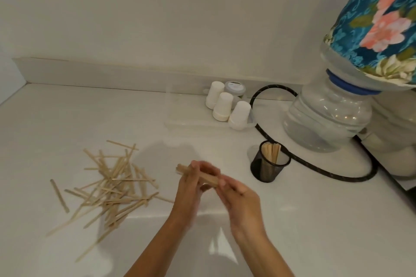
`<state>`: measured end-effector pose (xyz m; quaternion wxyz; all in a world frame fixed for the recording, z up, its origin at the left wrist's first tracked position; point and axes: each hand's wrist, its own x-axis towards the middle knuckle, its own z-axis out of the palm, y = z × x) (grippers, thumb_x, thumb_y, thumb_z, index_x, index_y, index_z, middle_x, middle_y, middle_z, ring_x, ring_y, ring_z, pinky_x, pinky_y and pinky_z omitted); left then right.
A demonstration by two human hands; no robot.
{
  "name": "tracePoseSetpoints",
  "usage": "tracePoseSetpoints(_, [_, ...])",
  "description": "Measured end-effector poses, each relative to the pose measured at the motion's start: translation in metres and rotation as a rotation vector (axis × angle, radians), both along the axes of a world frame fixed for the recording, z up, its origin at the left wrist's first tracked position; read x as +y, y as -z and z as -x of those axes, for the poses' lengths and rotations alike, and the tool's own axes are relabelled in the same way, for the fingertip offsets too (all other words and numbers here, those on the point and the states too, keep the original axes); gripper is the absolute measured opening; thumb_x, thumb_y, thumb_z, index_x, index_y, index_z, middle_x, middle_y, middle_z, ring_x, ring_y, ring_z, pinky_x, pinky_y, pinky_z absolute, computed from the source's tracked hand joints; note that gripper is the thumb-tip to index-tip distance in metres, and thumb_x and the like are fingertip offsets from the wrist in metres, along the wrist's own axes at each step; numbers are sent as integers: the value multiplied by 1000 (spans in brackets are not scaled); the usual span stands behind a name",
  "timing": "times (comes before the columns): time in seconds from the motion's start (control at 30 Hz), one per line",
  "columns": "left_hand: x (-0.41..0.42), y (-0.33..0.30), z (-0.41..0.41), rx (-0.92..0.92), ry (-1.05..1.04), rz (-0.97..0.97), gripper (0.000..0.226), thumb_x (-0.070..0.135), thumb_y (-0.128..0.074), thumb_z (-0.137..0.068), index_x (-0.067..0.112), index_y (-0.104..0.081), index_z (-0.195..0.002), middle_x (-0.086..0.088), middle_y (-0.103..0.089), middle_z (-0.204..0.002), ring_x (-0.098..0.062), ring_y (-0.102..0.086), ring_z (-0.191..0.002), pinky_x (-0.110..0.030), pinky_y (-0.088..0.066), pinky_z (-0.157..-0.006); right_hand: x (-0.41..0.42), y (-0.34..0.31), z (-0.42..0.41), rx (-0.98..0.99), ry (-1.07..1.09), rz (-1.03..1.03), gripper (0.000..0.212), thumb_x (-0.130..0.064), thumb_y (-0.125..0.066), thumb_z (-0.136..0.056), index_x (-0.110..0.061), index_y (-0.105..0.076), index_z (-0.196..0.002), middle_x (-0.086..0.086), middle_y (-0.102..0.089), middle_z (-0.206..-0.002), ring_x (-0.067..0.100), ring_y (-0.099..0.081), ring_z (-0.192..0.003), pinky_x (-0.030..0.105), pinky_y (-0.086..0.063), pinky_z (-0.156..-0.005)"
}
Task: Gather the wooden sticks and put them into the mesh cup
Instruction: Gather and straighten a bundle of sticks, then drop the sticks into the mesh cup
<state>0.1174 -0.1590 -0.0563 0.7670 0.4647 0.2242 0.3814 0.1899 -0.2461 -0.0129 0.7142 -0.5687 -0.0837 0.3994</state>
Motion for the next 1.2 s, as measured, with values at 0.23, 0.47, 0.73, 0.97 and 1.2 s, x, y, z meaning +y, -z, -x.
tracePoseSetpoints(0.23, [7, 28, -44, 787, -22, -720, 57, 70, -44, -83, 34, -47, -127, 18, -46, -136, -1, -35, -129, -31, -21, -109, -25, -79, -141, -861, 20, 182, 15, -17, -71, -81, -26, -76, -92, -9, -75, -84, -6, -65, -75, 10, -49, -75])
tracePoseSetpoints(0.47, [0, 70, -64, 1272, -80, -1101, 51, 47, -32, -96, 22, -36, -140, -2, -23, -156, -22, -15, -145, -40, -19, -112, -6, -126, -214, -1622, -339, 645, 19, -11, -65, -87, -12, -74, -103, 4, -74, -98, 3, -62, -81, 2, -32, -73])
tracePoseSetpoints(0.73, [-1, 74, -64, 1284, -109, -1136, 52, 49, -28, -95, 24, -38, -140, -1, -25, -156, -21, -17, -145, -40, -18, -114, 37, -73, -216, -1651, -895, 947, 22, -9, -62, -87, -16, -73, -105, 4, -70, -109, 20, -61, -103, 23, -45, -85])
tracePoseSetpoints(0.97, [1, 73, -63, 1277, -129, -1143, 49, 49, -31, -94, 25, -42, -136, -1, -31, -153, -20, -23, -143, -40, -22, -112, 43, -60, -217, -1589, -820, 964, 24, -10, -66, -84, -19, -73, -105, 4, -67, -113, 21, -61, -102, 24, -46, -84])
tracePoseSetpoints(1.2, [5, 67, -58, 1171, -51, -1029, 46, 44, -41, -94, 30, -40, -137, 5, -21, -156, -14, -11, -145, -35, -12, -113, 28, -93, -210, -1548, -438, 793, 19, -10, -65, -87, -12, -73, -104, 9, -72, -106, 23, -63, -99, 24, -43, -84])
